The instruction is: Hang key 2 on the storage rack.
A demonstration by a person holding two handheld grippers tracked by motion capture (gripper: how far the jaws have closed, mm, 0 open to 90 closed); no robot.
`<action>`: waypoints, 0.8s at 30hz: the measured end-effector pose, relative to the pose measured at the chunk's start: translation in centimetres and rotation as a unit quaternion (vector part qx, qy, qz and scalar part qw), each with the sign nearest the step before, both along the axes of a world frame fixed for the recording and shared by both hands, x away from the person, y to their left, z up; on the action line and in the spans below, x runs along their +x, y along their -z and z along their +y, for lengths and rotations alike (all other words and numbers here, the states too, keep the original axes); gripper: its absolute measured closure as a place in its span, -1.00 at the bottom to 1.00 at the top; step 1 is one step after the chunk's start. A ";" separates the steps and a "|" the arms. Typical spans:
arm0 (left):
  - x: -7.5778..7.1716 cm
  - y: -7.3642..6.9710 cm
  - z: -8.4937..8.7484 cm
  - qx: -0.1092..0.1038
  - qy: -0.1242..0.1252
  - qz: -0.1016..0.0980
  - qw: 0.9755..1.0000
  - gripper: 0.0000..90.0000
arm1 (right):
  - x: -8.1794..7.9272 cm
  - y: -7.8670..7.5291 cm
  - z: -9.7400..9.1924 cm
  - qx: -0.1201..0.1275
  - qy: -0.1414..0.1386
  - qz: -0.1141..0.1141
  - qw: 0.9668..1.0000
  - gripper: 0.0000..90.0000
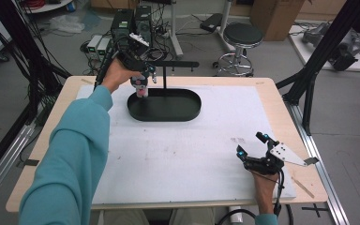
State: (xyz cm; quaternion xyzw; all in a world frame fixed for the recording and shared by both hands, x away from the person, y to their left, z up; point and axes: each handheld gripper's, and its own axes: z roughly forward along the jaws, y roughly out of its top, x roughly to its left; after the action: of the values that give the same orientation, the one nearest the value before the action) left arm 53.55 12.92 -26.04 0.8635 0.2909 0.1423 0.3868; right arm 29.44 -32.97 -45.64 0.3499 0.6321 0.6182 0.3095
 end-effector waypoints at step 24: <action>0.6 0.3 0.3 0.001 -0.014 -0.004 1.000 0.96 | 0.0 0.0 0.0 0.000 -0.001 0.001 1.000 -0.94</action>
State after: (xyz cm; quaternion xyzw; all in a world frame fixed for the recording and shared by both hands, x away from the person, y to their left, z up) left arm 54.14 13.17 -26.35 0.8594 0.3012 0.1513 0.3846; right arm 29.46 -32.97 -45.63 0.3502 0.6326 0.6181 0.3083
